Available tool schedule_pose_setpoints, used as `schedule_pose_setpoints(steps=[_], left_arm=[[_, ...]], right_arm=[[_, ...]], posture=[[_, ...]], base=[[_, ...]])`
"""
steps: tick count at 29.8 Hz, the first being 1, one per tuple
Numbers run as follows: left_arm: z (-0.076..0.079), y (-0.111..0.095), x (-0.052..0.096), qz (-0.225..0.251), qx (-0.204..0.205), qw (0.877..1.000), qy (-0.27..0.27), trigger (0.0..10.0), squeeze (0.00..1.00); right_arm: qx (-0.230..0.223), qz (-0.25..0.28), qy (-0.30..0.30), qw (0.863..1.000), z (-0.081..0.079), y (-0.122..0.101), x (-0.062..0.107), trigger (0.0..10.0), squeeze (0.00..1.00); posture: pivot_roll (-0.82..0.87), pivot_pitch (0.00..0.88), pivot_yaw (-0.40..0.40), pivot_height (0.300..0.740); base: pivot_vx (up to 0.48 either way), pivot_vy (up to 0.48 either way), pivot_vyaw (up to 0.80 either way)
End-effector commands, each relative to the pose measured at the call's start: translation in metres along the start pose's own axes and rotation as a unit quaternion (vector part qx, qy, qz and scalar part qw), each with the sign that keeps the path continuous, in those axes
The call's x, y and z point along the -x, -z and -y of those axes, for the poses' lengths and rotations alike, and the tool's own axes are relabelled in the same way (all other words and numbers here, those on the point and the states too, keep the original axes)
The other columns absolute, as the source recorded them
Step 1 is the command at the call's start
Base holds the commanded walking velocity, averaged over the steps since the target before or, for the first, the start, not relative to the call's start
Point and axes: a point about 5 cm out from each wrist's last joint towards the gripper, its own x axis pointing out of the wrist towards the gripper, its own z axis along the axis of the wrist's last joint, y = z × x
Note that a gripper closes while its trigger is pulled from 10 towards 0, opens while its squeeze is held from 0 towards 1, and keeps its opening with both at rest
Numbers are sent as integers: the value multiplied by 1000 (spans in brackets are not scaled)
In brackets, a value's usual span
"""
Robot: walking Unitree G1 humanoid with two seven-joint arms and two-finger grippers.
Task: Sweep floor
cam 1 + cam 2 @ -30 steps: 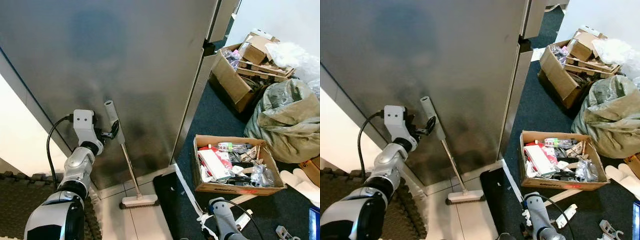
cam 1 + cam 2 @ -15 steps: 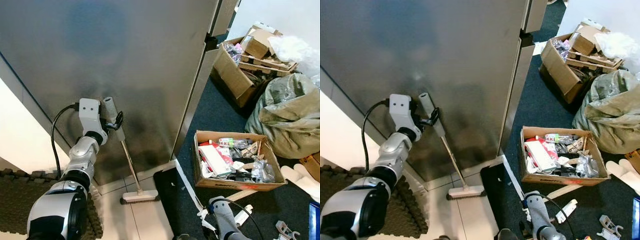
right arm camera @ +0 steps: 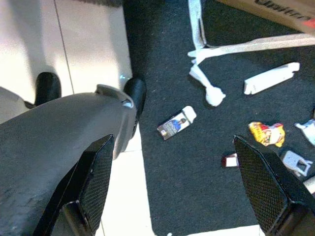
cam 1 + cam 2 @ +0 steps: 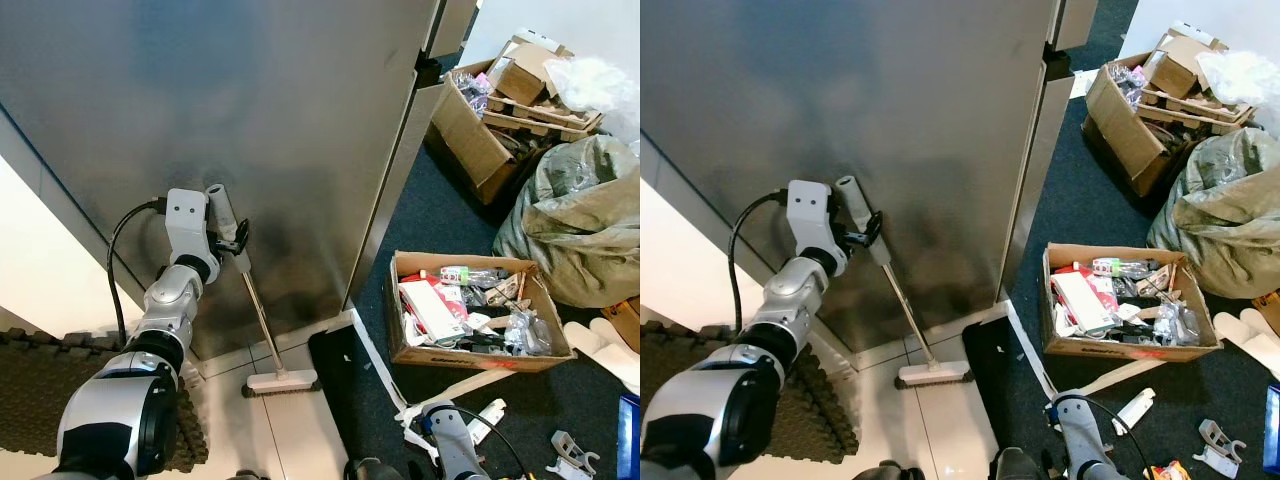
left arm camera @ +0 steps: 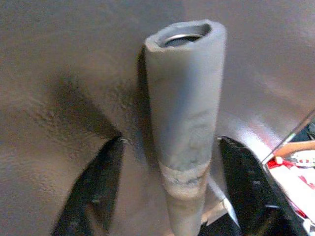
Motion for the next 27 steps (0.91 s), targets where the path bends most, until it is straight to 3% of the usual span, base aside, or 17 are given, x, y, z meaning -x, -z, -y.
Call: schedule_pose_setpoints(steps=[1, 21, 23, 25, 27], left_arm=[[1, 6, 1, -18, -2, 1000, -6, 0, 0], [-17, -11, -4, -2, 1, 1000, -31, 0, 0], [-11, -10, -3, 17, 41, 999, 5, 0, 0], [-9, -10, -2, 23, 53, 998, 17, 0, 0], [2, 2, 7, 32, 85, 993, 78, 0, 0]], right_arm=[[-8, -7, -2, 1000, -1, 9, 3, 10000, 0], [-14, 13, 1, 1000, 2, 5, 3, 10000, 0], [-20, 19, 4, 1000, 4, 1, 2, 10000, 0], [-22, 21, 5, 1000, 4, -1, 2, 10000, 0], [-26, 25, 5, 999, 5, -6, 0, 10000, 0]], posture=[[-194, 295, 2, 740], [-214, 294, 19, 740], [-198, 274, 29, 740], [-198, 274, 29, 740], [-177, 252, 33, 740]], base=[[0, 0, 0], [0, 0, 0], [0, 0, 0], [0, 0, 0], [0, 0, 0]])
